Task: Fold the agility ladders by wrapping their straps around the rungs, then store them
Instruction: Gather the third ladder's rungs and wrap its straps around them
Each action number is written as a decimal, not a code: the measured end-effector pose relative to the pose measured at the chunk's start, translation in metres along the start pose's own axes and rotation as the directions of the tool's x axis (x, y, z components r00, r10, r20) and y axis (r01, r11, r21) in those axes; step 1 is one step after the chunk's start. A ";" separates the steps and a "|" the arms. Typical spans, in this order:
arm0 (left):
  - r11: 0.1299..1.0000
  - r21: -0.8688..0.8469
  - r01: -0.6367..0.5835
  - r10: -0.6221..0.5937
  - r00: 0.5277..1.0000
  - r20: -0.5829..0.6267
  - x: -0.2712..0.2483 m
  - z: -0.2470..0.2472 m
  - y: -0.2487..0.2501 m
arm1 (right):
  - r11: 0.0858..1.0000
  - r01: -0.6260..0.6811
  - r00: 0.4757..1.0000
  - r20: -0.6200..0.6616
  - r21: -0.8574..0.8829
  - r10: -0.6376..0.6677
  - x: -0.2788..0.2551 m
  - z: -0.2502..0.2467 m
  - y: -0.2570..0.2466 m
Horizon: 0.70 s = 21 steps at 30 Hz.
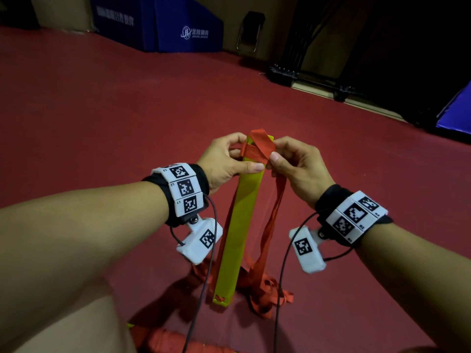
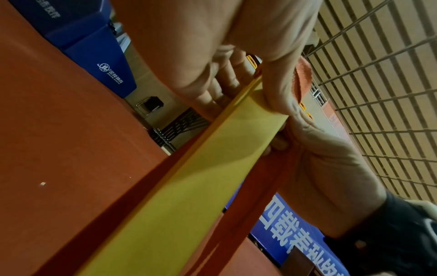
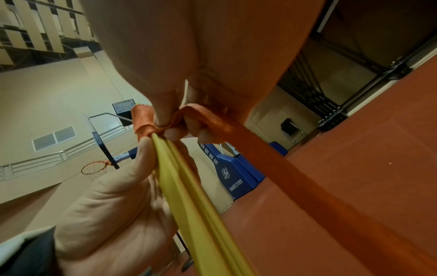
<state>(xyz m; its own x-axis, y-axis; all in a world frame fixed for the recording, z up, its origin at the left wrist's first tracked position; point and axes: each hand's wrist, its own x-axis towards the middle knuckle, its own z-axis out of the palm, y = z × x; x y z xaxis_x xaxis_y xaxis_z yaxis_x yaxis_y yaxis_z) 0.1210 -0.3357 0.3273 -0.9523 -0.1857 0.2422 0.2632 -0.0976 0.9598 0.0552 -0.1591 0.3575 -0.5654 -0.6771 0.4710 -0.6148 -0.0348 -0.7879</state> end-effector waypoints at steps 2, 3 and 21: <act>1.000 -0.001 -0.023 0.023 1.000 -0.020 0.001 0.001 0.001 | 1.000 0.005 0.999 -0.048 0.022 -0.004 0.002 0.002 -0.003; 0.999 -0.005 -0.032 0.032 0.999 -0.032 0.002 0.002 0.002 | 1.000 0.010 0.997 -0.077 0.030 -0.008 0.002 0.004 -0.004; 0.960 0.268 -0.080 0.089 0.996 -0.022 -0.008 0.029 0.010 | 0.999 0.033 0.998 -0.053 -0.003 -0.033 0.001 0.010 -0.023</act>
<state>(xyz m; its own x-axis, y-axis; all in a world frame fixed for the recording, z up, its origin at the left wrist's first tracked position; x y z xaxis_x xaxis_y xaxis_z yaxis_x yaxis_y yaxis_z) 0.1268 -0.3065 0.3389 -0.9214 -0.2147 0.3238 0.2877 0.1830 0.9401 0.0743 -0.1666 0.3722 -0.5732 -0.6357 0.5170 -0.6347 -0.0546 -0.7708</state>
